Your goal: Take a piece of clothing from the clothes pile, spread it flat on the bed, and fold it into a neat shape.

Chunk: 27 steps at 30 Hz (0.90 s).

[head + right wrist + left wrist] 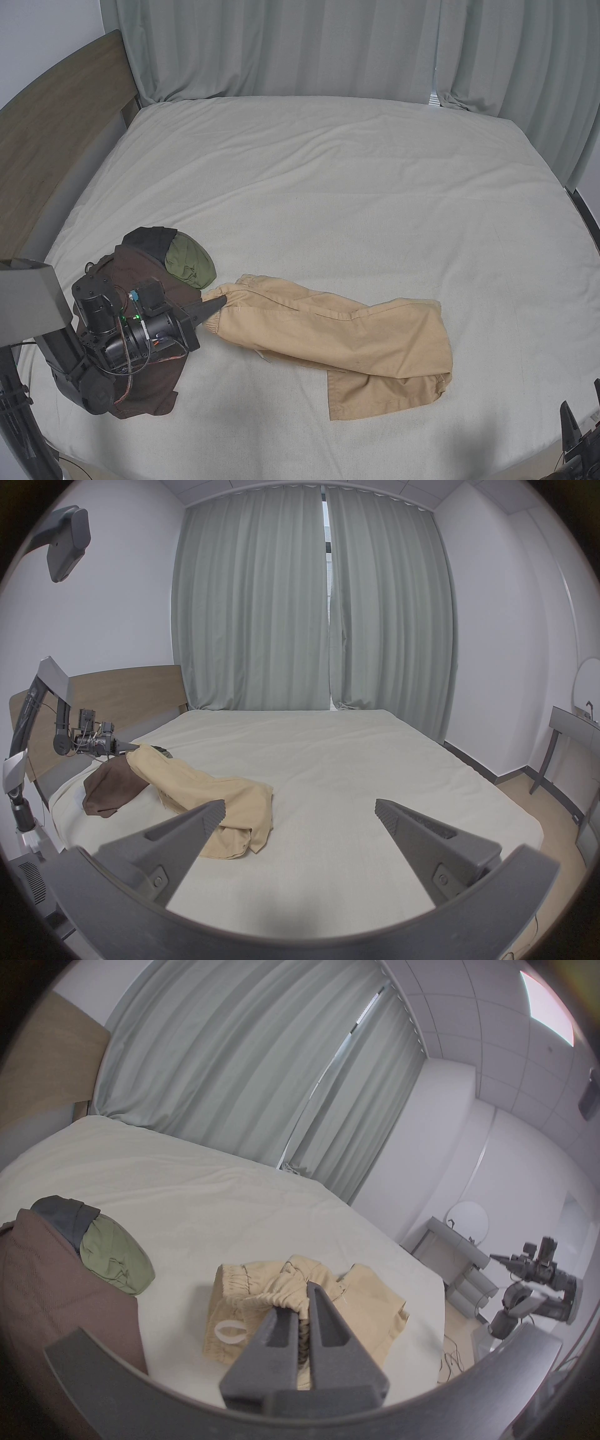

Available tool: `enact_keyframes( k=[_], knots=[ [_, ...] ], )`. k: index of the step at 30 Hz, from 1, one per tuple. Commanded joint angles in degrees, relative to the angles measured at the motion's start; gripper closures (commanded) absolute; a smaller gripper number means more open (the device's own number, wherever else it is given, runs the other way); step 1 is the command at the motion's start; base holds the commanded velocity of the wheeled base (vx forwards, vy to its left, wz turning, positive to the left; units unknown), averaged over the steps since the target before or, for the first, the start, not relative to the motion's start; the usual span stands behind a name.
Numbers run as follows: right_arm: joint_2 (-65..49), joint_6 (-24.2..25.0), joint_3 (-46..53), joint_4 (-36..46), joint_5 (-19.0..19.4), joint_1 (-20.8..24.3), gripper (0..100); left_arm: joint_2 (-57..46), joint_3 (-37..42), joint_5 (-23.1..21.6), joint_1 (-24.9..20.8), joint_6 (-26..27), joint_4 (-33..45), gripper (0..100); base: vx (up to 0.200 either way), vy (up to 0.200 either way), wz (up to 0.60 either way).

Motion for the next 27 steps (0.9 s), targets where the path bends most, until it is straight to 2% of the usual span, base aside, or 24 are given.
enact_keyframes(
  k=[1,10,14,27],
  knots=[
    [-0.9,0.0,1.0,0.0,0.0,0.0,0,3.3,0.1,-1.1,1.7,1.0,-0.1,100,0.000,0.000,0.00],
    [-0.9,0.0,1.0,-0.1,0.1,0.0,0,4.4,0.4,-1.1,2.7,1.9,-0.1,100,0.000,0.000,0.00],
    [-0.9,-0.1,1.0,-0.1,0.1,0.0,0,6.1,0.2,-1.2,4.1,4.5,0.0,100,0.000,0.000,0.00],
    [-0.9,-0.7,1.0,-0.2,0.2,0.0,0,6.1,-0.9,-1.3,4.1,3.9,-0.1,100,0.000,0.000,0.00]
  ],
)
